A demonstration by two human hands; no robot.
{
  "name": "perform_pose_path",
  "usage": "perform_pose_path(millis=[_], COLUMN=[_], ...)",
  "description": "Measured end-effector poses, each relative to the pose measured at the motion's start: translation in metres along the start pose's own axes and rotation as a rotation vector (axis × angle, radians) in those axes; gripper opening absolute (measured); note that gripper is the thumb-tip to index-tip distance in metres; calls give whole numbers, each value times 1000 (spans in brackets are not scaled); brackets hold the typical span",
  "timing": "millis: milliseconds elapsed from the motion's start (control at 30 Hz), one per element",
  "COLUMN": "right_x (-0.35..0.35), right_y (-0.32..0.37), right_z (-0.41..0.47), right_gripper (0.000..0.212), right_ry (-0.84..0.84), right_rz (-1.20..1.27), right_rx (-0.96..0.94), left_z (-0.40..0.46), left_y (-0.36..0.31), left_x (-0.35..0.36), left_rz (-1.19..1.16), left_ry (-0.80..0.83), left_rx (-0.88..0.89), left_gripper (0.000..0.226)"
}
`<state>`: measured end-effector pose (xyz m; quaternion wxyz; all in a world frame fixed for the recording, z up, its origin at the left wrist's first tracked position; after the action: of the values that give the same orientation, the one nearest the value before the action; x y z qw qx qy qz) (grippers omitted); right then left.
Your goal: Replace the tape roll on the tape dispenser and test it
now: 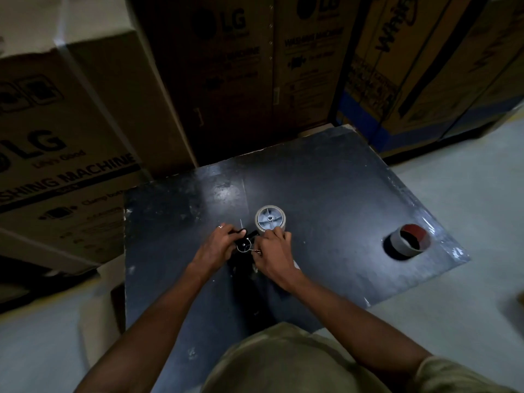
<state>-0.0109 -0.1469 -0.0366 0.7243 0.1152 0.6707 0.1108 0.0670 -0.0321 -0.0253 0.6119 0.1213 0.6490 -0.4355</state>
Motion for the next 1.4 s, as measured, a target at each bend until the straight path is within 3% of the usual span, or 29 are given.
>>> perform_pose_path(millis=[100,233,367,467,600,700,767,833,900,1033,1133,1300,1400], right_x=[-3,-5,17,36,48,44,43,43,43,53,59,48,42], right_y=[-9,-35,-63,-70,-74,-58,-43,-31,-19,-7,-8,-12,-20], right_z=[-15,-47,-75,-79,-77,-77,-77,-70,-62,-52,-54,-55,-62], right_gripper=[35,69,81,68,62,29,19,21,36,36,31,20,12], right_ry=[-54,-138,-139,-9,45,283,420,498,560,535,486,437,450], right_rz=[94,147,604,813,1149,1304,1440,1568,1677,1846,1807,1843,1796], right_rx=[6,148,379,538,716,720,698,674,637,696,777,803,832], left_z=[-12,-21,-25,-29,-39,-43,-47,-50,-52,-55,-53,-48,-47], left_y=[9,10,9,11,15,21,22,18,14,23,28,37,42], left_x=[4,11,14,17,21,24,27,25,21,17,20,22,22], left_rz=[-152,-280,-328,-338,-351,-365,-378,-379,-371,-506,-602,-634,-600], left_ry=[-10,-15,-54,-62,-54,-46,-30,-13,-2,-1,8,-23,31], left_rx=[-103,-164,-323,-398,-428,-476,-479,-447,-430,-531,-583,-630,-584], left_gripper=[50,43,69,80,86,88,88,91,95,101,103,81,79])
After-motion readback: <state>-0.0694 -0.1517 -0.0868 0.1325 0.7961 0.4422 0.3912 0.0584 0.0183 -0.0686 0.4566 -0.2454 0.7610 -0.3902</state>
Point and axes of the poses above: each hand's wrist, its own z-axis towards the middle knuckle, its own x-axis out of the palm, y = z × x, the point moved 8 cm from there along z, towards the middle knuckle, and after that the axes turned 11 degrees about -x, right-handed, at the moved point
